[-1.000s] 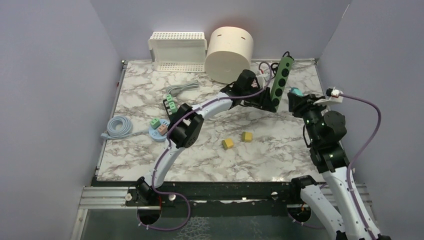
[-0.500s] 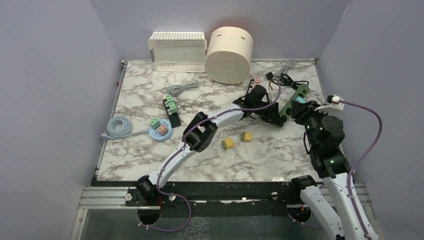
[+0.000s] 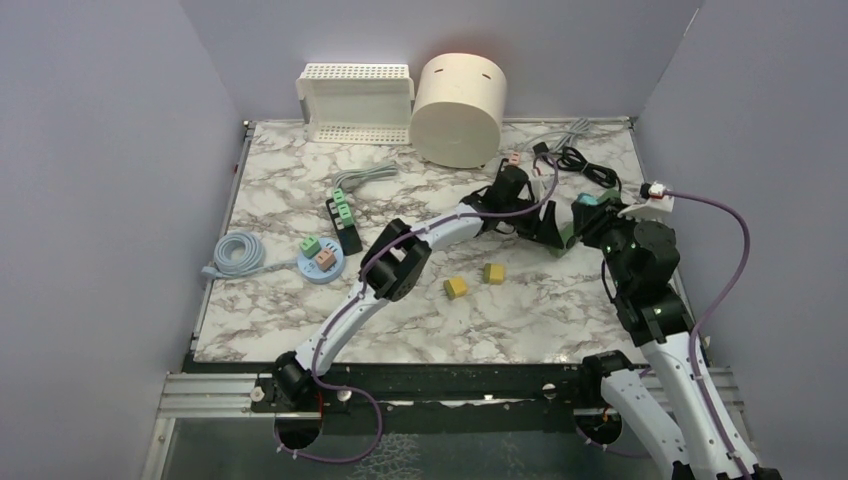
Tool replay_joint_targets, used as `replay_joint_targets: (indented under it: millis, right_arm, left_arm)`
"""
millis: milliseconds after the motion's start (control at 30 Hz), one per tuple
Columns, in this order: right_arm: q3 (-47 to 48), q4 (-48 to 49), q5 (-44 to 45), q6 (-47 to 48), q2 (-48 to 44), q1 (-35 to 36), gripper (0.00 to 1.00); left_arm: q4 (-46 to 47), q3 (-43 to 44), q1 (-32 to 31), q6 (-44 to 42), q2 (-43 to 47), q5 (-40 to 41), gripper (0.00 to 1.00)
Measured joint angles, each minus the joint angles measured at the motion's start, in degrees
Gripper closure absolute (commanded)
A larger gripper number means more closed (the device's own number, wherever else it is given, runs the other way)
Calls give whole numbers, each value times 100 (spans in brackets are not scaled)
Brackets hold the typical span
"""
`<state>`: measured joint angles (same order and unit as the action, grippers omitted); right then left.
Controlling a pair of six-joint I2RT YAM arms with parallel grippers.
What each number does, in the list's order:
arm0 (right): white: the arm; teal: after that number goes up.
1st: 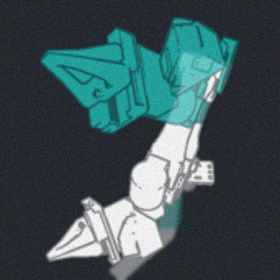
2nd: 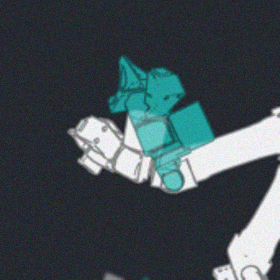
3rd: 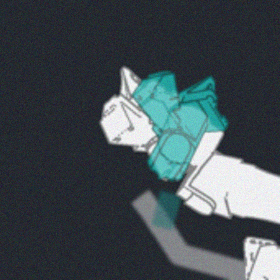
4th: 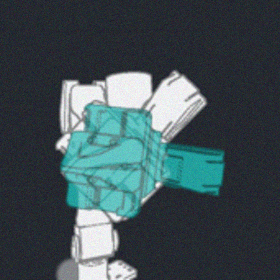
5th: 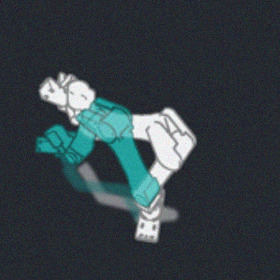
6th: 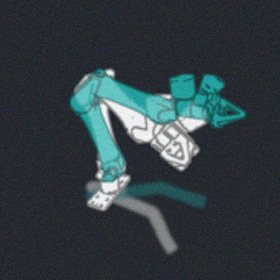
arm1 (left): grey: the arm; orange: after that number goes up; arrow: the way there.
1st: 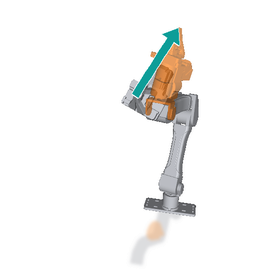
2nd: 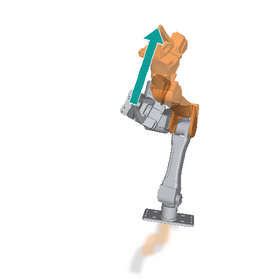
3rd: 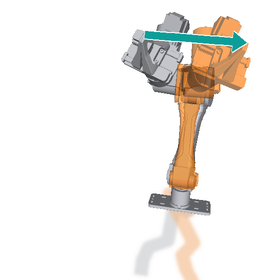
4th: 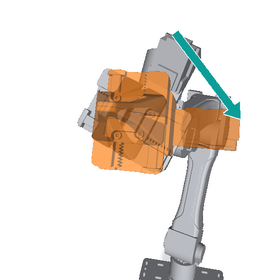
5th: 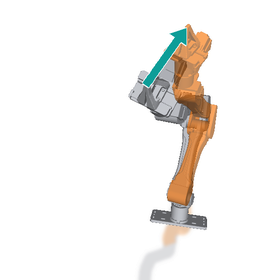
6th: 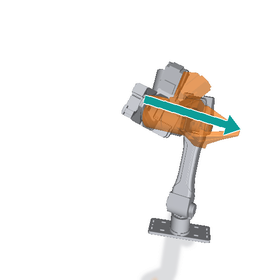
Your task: Pull the plug off the socket
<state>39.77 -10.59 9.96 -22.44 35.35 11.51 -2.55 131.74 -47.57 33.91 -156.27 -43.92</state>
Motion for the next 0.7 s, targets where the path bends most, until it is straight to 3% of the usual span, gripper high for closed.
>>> replay_joint_targets:
  millis: [100,167,300,500,700]
  right_arm:
    - [0,-2,-131,-2,79,0,99]
    - [-42,13,-313,11,105,0,99]
    - [-116,142,-1003,111,114,-4,99]
    - [-127,979,-3261,42,533,-9,99]
    - [-92,1996,-5672,-374,1917,-7,99]
  left_arm:
    - [24,-297,101,-70,258,46,35]
    - [33,-501,199,-96,446,79,24]
    - [243,-1104,466,-122,999,131,20]
    - [848,-2542,986,-96,2361,354,15]
    - [1064,-3687,1523,-227,3626,857,13]
